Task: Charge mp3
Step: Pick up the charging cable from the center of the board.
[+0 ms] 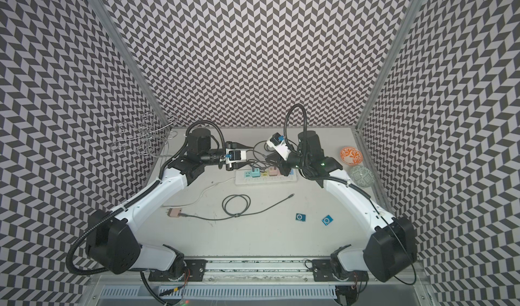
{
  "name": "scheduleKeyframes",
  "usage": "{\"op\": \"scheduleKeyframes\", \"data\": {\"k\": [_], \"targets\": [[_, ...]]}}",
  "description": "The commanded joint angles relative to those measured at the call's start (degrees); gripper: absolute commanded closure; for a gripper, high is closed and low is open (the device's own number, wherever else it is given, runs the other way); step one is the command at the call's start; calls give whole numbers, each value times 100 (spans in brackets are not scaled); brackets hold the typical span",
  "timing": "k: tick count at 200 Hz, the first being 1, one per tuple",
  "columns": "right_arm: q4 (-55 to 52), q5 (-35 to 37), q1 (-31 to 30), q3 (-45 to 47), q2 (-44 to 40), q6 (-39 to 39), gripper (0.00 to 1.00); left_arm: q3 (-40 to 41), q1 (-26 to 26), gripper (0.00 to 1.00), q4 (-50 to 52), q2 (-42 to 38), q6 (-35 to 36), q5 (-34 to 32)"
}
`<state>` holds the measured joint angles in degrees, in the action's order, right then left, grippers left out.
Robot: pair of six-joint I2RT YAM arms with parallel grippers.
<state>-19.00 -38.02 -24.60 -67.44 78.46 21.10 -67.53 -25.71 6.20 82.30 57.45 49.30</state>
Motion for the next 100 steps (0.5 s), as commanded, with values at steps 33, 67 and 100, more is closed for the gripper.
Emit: {"op": "scheduleKeyframes", "data": {"k": [33, 67, 100], "targets": [[-18, -484, 19, -32, -182, 632, 94, -195, -275, 58, 398, 222, 500, 89], [-77, -558, 17, 27, -210, 732, 94, -149, -425, 66, 386, 249, 505, 1], [-181, -812, 17, 81, -273, 936, 93, -51, -485, 68, 212, 211, 418, -96]]}}
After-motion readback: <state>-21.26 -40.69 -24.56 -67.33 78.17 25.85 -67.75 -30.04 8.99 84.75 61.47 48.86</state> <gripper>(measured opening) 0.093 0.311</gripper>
